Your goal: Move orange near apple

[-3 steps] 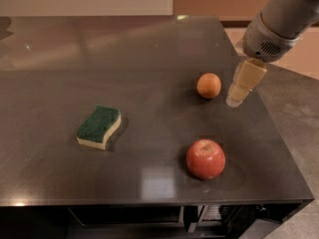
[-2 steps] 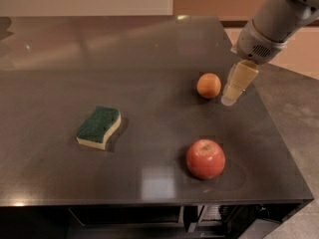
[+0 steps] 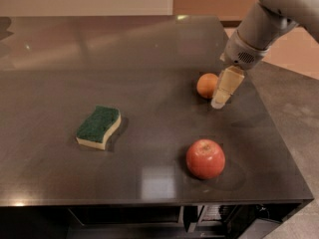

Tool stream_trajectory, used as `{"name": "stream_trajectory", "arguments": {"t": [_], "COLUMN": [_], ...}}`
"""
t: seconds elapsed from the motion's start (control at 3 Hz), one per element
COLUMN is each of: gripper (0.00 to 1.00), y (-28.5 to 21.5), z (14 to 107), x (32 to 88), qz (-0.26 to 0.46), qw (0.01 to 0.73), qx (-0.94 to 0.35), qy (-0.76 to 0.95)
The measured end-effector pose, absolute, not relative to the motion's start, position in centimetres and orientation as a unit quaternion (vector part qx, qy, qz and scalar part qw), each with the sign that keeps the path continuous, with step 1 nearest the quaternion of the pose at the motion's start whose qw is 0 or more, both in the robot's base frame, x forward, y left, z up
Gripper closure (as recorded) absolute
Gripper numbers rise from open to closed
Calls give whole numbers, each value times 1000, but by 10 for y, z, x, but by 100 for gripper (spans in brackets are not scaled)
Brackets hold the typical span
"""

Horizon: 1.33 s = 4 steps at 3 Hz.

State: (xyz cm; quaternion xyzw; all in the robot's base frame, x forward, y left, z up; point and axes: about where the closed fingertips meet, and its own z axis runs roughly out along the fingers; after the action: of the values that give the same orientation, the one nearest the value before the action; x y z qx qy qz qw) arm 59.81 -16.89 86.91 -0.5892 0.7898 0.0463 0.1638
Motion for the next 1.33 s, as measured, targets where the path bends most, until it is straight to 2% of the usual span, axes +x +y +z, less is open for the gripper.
{"name": "stream_trajectory", "arguments": {"t": [0.33, 0.67, 1.33], "gripper": [0, 16, 63], "y": [-160, -155, -151], "z": [859, 854, 855], "x": [600, 601, 599], "qz": [55, 61, 73], "qw": [158, 156, 155], "qx": [-594, -598, -605], "qy": [787, 784, 778]}}
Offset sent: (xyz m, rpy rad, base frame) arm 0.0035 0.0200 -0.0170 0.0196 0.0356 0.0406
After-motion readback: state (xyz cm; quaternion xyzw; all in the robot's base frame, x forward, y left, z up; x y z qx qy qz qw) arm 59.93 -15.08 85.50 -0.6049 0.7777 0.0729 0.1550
